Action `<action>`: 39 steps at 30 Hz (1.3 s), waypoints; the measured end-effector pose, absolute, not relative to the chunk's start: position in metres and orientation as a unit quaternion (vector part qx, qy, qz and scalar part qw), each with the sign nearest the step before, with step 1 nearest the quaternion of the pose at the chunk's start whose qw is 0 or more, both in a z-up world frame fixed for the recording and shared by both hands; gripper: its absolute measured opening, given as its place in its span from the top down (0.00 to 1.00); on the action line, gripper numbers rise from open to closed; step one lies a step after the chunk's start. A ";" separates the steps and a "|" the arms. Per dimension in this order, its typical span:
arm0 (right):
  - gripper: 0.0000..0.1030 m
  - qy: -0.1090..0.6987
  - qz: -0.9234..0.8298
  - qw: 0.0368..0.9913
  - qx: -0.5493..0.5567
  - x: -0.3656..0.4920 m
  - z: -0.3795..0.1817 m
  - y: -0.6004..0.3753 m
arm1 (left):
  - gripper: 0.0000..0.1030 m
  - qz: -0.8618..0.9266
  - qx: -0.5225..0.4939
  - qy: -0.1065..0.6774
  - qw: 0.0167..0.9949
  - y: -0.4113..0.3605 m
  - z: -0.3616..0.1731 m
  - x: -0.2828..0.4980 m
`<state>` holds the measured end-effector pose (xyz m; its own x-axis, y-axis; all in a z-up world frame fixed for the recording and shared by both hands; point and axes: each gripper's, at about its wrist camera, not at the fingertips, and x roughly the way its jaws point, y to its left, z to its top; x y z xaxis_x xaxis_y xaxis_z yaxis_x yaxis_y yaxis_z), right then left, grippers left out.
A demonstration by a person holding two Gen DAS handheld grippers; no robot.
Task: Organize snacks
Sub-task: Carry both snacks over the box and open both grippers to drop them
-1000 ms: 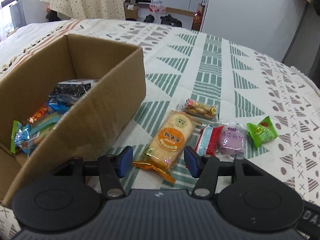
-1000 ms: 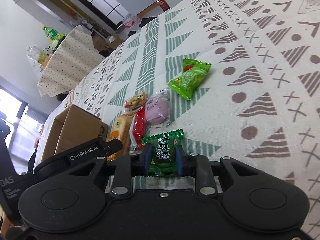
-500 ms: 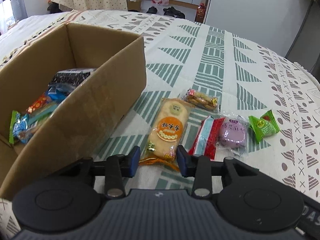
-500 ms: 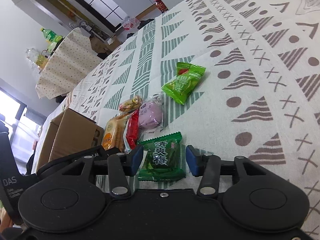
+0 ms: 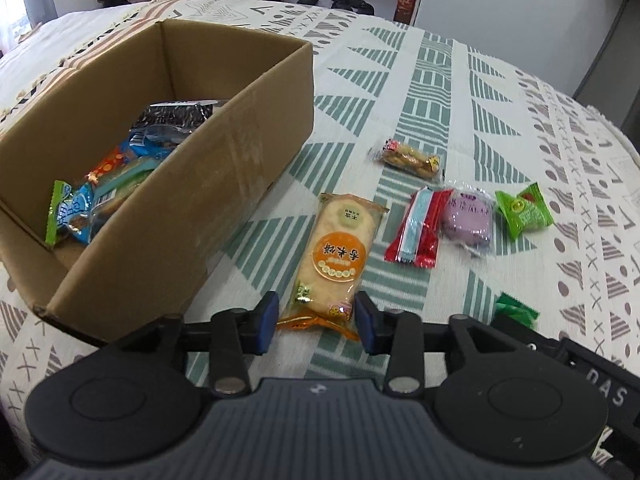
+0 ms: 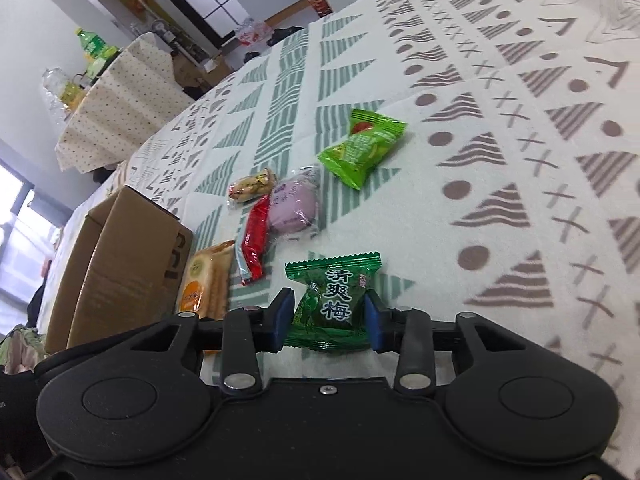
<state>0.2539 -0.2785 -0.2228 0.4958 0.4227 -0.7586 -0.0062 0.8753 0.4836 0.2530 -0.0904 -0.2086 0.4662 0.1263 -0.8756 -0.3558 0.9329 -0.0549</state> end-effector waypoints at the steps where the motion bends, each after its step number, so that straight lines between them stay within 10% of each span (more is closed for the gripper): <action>1: 0.64 0.483 0.128 0.841 0.208 0.251 -0.221 -0.278 | 0.58 0.140 -0.112 0.497 0.849 -0.091 -0.208 0.253; 5: 0.62 0.479 0.127 0.847 0.192 0.248 -0.220 -0.275 | 0.37 0.147 -0.097 0.485 0.857 -0.093 -0.209 0.259; 12: 0.58 0.479 0.129 0.851 0.174 0.255 -0.225 -0.269 | 0.35 0.149 -0.093 0.476 0.862 -0.095 -0.215 0.271; 19: 0.70 0.480 0.122 0.853 0.164 0.253 -0.226 -0.269 | 0.67 0.153 -0.105 0.490 0.852 -0.088 -0.219 0.269; 39: 0.72 0.427 0.092 0.881 0.183 0.225 -0.163 -0.251 | 0.67 0.108 -0.160 0.417 0.888 -0.067 -0.147 0.235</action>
